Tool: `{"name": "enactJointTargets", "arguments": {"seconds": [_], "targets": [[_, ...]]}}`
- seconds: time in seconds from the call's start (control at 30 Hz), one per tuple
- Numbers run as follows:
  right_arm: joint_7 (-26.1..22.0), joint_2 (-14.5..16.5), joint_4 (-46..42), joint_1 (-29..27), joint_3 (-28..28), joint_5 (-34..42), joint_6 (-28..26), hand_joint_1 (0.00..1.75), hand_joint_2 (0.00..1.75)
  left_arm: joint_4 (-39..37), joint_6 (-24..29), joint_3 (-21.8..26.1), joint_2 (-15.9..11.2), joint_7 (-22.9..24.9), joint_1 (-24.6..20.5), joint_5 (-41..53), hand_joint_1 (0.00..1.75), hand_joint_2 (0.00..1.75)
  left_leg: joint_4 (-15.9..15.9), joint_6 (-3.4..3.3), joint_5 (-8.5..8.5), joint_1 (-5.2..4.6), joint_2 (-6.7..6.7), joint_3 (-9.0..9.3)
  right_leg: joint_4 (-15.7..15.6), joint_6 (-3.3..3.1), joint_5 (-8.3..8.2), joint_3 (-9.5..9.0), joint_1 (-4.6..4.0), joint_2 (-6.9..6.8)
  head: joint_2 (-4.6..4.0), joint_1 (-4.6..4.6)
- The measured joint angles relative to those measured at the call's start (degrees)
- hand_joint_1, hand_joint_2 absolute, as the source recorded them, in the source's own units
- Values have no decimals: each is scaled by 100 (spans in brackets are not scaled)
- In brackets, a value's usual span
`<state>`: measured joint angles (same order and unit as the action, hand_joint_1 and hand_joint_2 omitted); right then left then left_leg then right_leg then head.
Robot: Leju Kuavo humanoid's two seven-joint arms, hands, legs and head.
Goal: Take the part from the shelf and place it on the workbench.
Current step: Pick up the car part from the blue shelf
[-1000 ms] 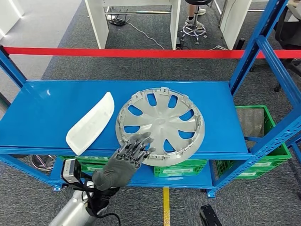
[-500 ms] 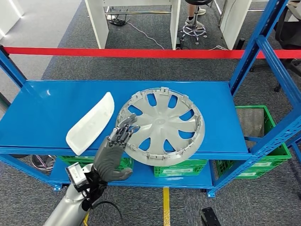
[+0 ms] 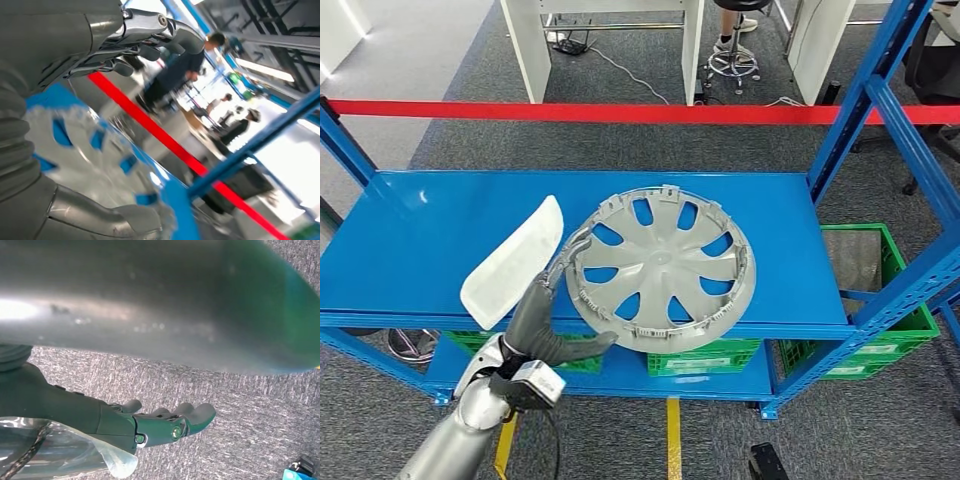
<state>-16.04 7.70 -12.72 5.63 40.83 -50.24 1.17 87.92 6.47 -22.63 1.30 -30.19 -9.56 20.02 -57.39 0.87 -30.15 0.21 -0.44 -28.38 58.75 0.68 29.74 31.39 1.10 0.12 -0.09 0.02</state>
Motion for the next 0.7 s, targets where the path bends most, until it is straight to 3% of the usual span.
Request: {"name": "enactJointTargets", "arguments": {"seconds": [0.4,0.7], "targets": [[10,5,2,-15,-26,24,-6,0,0,-36,1170,-27,-368,678,-312,2319,0,175,0,0,0,0,1,0,0,0,0,2,0,2,0,-1],[38,5,2,-31,-101,39,32,0,0,-510,1376,-309,-915,1323,-950,3876,0,175,0,-2,3,0,4,0,1,0,-2,3,-1,7,0,0]]}}
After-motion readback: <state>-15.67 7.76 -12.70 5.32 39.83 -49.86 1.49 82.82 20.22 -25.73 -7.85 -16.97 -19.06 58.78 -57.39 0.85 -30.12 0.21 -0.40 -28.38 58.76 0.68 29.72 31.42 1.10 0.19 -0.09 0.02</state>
